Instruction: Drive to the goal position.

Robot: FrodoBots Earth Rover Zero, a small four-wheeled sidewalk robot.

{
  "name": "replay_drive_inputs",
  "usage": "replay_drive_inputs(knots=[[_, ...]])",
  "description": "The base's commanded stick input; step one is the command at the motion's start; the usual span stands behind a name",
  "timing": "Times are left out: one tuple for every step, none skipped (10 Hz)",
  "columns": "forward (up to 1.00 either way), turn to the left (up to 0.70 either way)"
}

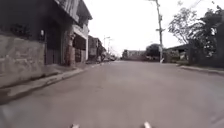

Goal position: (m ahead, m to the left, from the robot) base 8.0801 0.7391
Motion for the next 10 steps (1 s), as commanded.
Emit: replay_drive_inputs(knots=[[0.7,0.0],[0.7,0.0],[0.7,0.0],[0.7,0.0],[0.7,0.0],[0.7,0.0],[0.7,0.0],[0.7,0.0],[0.7,0.0],[0.7,0.0]])
